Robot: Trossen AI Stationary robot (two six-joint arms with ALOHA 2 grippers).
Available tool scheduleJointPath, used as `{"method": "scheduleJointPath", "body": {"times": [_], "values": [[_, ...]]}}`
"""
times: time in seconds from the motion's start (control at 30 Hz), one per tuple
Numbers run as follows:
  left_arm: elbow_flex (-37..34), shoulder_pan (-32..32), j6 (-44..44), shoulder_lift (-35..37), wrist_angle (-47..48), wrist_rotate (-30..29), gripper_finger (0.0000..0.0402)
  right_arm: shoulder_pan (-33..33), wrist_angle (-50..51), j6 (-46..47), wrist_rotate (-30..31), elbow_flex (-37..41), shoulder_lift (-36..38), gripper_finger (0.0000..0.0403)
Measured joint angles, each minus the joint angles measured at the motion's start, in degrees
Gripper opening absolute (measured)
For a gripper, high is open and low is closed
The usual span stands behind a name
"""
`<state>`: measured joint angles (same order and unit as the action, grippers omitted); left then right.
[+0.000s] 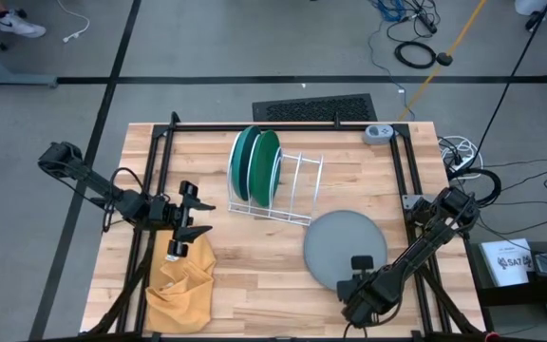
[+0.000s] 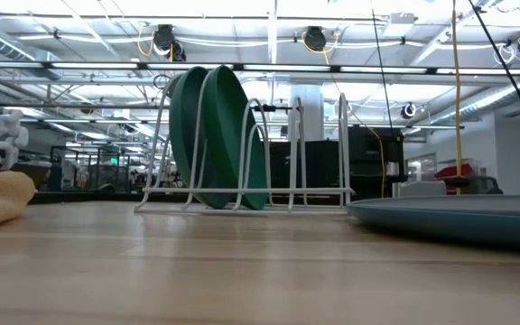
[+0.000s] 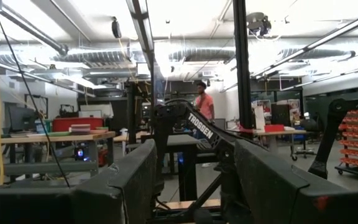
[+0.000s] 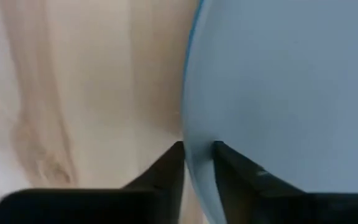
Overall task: Sort dishes
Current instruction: Put the gray plate in the white dish rack
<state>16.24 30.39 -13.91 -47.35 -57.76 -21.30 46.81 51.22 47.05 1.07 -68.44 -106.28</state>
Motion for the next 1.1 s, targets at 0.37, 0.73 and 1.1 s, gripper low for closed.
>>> {"method": "scheduleJointPath", "body": {"times": [0.37, 0.73, 1.1], "values": [[0.01, 0.00, -0.02, 0.02, 0.09, 0.00, 0.0217, 0.01, -1.29, 0.01, -2.98, -1.96, 0.04, 0.0004], [0.01, 0.00, -0.02, 0.00, 0.17, 0.00, 0.0217, -0.51, -0.54, 0.22, -2.81, -9.19, 0.42, 0.0002], [0.01, 0.00, -0.02, 0.01, 0.16, 0.01, 0.0217, -0.74, 8.39, 0.11, 9.52, -24.30, 0.50, 0.0001]]}}
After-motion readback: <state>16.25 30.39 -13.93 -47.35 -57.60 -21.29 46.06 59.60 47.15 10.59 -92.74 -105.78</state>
